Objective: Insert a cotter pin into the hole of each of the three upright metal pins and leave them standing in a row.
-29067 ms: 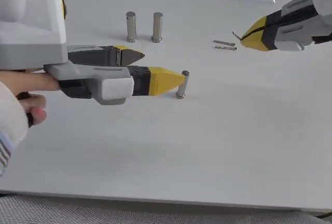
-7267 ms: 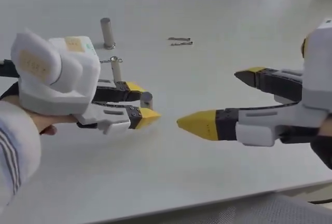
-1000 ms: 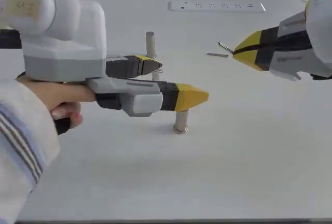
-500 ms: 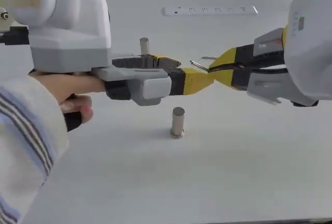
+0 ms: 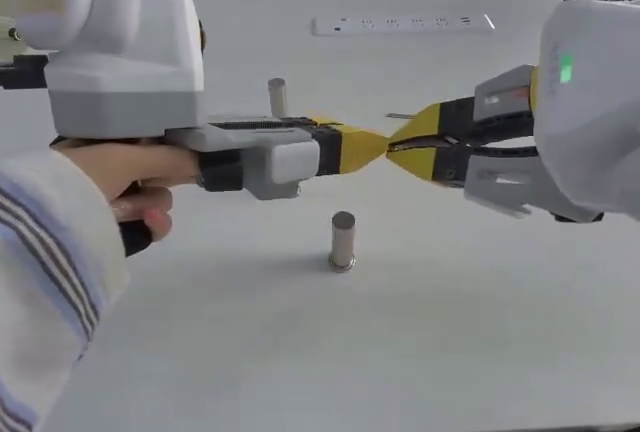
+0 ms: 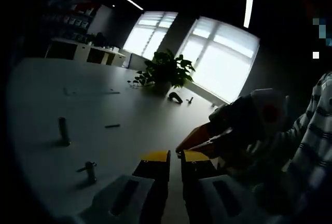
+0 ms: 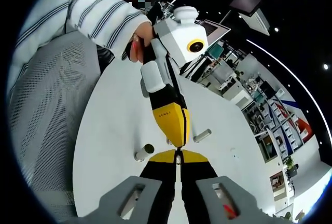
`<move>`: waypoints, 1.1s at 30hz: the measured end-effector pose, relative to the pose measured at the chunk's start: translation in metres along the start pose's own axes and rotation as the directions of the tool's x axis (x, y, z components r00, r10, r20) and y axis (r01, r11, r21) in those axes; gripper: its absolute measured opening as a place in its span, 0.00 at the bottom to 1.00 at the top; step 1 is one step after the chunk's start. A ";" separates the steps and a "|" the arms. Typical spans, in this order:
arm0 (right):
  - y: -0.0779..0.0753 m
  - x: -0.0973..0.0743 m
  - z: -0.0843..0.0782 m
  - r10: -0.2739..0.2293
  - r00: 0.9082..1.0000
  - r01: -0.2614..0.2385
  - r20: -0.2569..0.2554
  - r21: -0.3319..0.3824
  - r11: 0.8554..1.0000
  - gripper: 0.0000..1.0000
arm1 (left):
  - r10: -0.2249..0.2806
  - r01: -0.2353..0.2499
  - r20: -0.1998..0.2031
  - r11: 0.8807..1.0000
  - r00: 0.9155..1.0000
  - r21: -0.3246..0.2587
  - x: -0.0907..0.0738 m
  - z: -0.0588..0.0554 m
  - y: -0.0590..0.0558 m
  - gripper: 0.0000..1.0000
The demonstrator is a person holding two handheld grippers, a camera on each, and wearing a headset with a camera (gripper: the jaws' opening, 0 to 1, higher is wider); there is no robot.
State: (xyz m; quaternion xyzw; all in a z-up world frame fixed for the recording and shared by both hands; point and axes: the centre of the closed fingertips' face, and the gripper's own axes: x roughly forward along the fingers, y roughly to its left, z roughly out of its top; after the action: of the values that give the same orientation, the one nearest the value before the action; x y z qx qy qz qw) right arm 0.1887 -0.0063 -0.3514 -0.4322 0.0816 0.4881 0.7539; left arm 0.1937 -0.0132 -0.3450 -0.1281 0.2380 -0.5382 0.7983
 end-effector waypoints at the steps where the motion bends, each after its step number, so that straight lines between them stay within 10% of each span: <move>1: 0.000 0.000 0.000 0.000 1.000 0.000 0.002 0.000 1.000 0.00 | 0.001 -0.001 -0.001 1.000 1.000 -0.001 0.000 0.000 0.000 0.04; 24: 0.003 0.003 0.002 0.008 1.000 -0.007 0.022 -0.032 0.999 0.00 | 0.004 -0.003 -0.023 0.999 1.000 0.034 0.001 -0.005 -0.008 0.00; 33: 0.007 0.009 -0.016 0.051 0.999 -0.054 0.019 0.180 0.982 0.10 | 0.008 -0.007 -0.020 0.999 1.000 0.054 -0.007 -0.005 0.004 0.00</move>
State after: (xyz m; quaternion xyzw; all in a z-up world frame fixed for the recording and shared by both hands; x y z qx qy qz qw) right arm 0.1922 -0.0103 -0.3703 -0.3564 0.1316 0.5015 0.7773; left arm 0.1916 -0.0047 -0.3492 -0.1004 0.2318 -0.5427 0.8010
